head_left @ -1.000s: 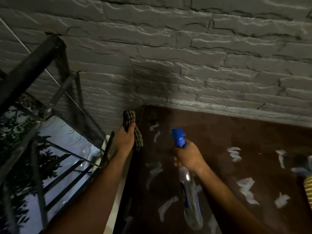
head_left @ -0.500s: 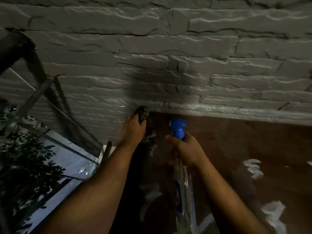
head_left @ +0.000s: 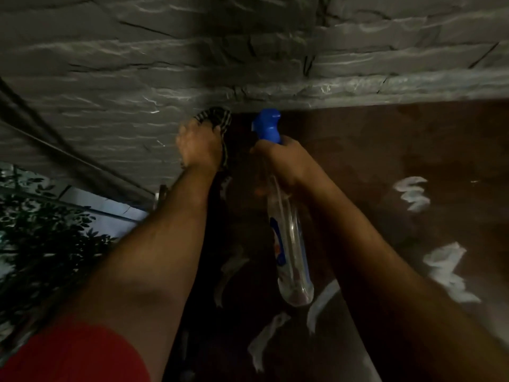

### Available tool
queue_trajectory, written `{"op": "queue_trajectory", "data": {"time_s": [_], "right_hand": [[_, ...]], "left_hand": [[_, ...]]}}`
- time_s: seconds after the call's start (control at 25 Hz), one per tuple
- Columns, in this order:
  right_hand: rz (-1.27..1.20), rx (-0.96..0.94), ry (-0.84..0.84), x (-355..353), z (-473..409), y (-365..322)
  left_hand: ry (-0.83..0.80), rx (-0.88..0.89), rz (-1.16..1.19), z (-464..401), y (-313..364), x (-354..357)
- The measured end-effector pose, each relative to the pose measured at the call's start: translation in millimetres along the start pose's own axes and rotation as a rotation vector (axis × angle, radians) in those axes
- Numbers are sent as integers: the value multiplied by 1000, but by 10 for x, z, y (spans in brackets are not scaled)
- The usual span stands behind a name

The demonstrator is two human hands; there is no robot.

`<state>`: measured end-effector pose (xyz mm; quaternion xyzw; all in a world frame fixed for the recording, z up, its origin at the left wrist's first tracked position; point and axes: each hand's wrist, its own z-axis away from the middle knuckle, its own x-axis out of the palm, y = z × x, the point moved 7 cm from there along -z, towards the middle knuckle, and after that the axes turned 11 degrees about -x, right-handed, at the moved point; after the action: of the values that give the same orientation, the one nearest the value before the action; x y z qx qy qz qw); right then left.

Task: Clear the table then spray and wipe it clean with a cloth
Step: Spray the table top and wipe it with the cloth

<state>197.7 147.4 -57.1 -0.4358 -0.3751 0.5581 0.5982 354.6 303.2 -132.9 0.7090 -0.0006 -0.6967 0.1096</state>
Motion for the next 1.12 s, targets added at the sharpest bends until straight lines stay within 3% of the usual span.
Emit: {"op": "queue_trajectory", "data": {"time_s": [0.12,0.2,0.32,0.4,0.48,0.56,0.64,0.72,0.76,0.84,0.96,1.0,1.12], "right_hand": [[-39,4,25,15,-43,-19],[-57,27,17,31,-5,-4],[-96,53,-5,69,44,25],[-89,40,1,73,-28,18],[-96,34,4,81,-56,-11],[-104,42,-6,83,-36,-25],[-111,65,-16,61,41,-5],[-107,66,-42,68,85,9],[-103,64,-52,74,77,34],[-102,70,-59,64,82,57],[-101,77,-89,79,154,22],[-119,86,-92,83,194,21],[-151,78,-80,60,213,55]], "left_hand": [[27,275,-31,447,278,-52],[32,382,-29,675,-48,-55],[39,89,-44,168,-485,-141],[14,20,-15,-144,-177,-75],[-32,222,-90,7,247,37],[-30,468,-58,443,153,110],[-16,364,81,359,-302,13],[-24,46,75,-27,-432,-52],[-5,-28,64,-163,-322,-46],[-48,69,35,-130,29,-3],[-3,433,84,318,-25,73],[-6,408,104,281,-232,56],[-28,62,85,-167,-384,9]]}}
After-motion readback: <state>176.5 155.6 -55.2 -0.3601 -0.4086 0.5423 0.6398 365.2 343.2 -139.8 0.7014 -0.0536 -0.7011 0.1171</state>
